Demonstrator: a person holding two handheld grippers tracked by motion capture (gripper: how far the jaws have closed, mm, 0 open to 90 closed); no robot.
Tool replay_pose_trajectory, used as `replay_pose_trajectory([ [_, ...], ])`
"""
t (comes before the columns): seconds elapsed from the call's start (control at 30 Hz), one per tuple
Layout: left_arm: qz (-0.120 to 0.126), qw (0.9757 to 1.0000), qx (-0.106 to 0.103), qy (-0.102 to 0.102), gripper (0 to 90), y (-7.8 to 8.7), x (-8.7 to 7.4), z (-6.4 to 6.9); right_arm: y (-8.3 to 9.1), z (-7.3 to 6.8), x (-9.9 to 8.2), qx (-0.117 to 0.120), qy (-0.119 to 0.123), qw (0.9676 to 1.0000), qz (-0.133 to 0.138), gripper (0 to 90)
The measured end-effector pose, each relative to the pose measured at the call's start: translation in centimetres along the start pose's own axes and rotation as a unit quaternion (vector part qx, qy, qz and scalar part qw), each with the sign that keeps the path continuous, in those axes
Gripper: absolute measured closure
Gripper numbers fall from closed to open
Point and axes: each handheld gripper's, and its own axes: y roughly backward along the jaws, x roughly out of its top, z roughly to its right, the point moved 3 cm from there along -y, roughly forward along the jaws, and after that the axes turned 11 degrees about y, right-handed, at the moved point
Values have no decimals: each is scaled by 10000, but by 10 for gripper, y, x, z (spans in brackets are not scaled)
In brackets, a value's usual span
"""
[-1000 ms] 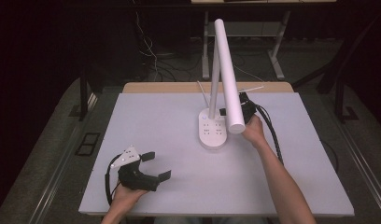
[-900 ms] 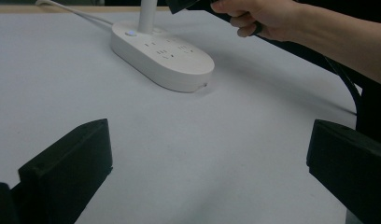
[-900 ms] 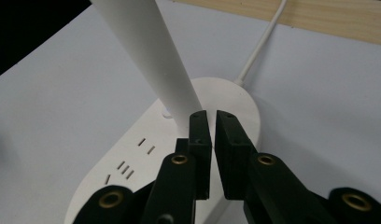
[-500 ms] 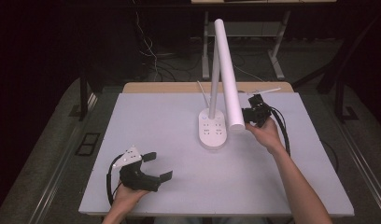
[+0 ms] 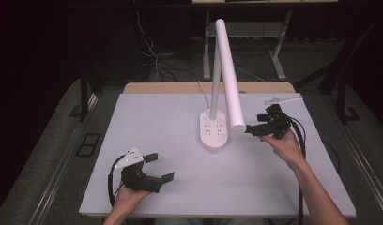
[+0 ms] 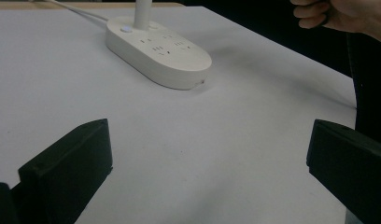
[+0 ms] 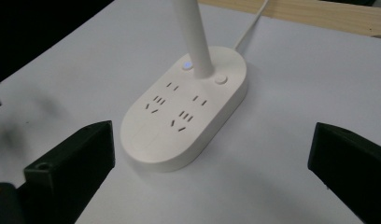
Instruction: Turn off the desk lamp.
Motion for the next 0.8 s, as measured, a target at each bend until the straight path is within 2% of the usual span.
replay_pose_trajectory([
  [0.3, -32, 10000, -4, -29, 0, -1, 0, 1, 26, -18, -23, 112, 4, 9998, 185, 6],
  [0.5, -46, 10000, -5, -34, 0, -1, 0, 1, 34, -28, -41, 185, -39, 9995, 250, 6],
  [0.8, -81, 9999, 4, -72, 0, -2, 0, 1, 43, -41, -67, 160, -50, 9993, 339, 6],
])
